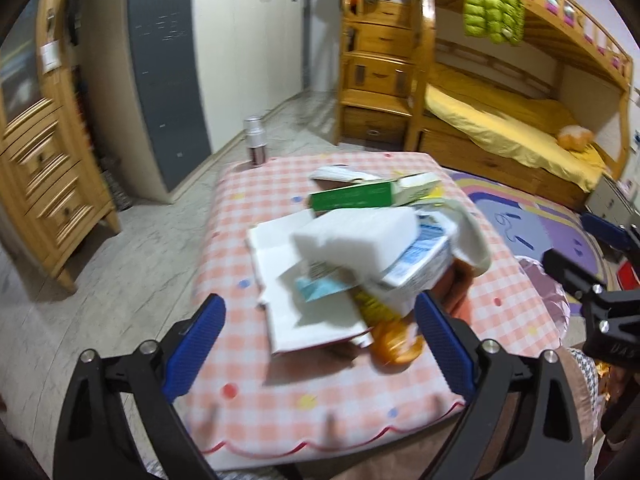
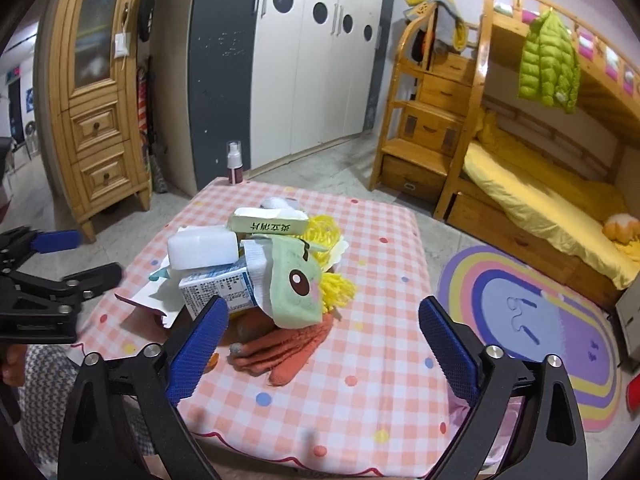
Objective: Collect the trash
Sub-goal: 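Grasp the white foam block with the left gripper and lift it, then carry the foam block to the wastebasket with the left gripper while the right gripper grasps a green plush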
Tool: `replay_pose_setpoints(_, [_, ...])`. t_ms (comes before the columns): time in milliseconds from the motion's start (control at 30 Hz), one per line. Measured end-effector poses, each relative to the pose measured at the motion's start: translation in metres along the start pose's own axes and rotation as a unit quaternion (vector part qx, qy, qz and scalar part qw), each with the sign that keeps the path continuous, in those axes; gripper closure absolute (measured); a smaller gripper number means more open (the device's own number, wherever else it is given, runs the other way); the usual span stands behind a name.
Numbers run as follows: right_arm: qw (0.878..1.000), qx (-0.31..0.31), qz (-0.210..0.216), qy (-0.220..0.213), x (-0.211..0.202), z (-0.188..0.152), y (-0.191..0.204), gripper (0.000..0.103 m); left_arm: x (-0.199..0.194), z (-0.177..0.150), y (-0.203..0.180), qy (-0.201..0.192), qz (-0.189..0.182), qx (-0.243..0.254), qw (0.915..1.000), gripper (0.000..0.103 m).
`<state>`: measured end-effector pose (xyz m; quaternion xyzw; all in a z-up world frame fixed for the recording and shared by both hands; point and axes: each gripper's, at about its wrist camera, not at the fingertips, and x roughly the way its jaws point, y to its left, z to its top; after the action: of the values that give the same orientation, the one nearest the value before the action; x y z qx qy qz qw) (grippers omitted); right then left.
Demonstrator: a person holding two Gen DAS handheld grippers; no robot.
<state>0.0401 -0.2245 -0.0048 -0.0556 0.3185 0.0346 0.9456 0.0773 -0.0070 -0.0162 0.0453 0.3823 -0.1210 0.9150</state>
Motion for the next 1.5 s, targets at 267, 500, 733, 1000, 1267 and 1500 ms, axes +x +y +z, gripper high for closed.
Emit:
replay_pose_setpoints(267, [1.000, 0.012, 0.009, 0.018, 0.021, 0.005, -0.015, 0.038, 0.041, 0.021, -0.021, 0.024, -0.020, 0.013, 0.9994, 0.039])
replay_pose_setpoints(500, [0.999, 0.022, 0.034, 0.024, 0.026, 0.007, -0.023, 0.038, 0.062, 0.033, -0.022, 0.035, -0.053, 0.000, 0.9980, 0.044])
replay_pose_setpoints(733, [0.998, 0.018, 0.048, 0.025, 0.019, 0.005, -0.021, 0.041, 0.057, 0.029, -0.017, 0.031, -0.047, 0.004, 0.9984, 0.068])
replay_pose_setpoints(1000, [0.997, 0.015, 0.065, 0.026, 0.013, 0.005, -0.012, 0.035, 0.005, 0.021, 0.008, -0.029, -0.018, -0.002, 0.9994, 0.068])
replay_pose_setpoints(1267, [0.996, -0.003, 0.081, 0.039, 0.038, 0.012, 0.011, 0.057, -0.002, 0.008, 0.038, -0.036, 0.015, -0.031, 0.9988, 0.068])
replay_pose_setpoints(1500, [0.994, -0.068, 0.053, 0.070, 0.071, 0.007, 0.029, 0.053, 0.007, 0.003, 0.038, -0.032, 0.003, -0.030, 0.9990, 0.068])
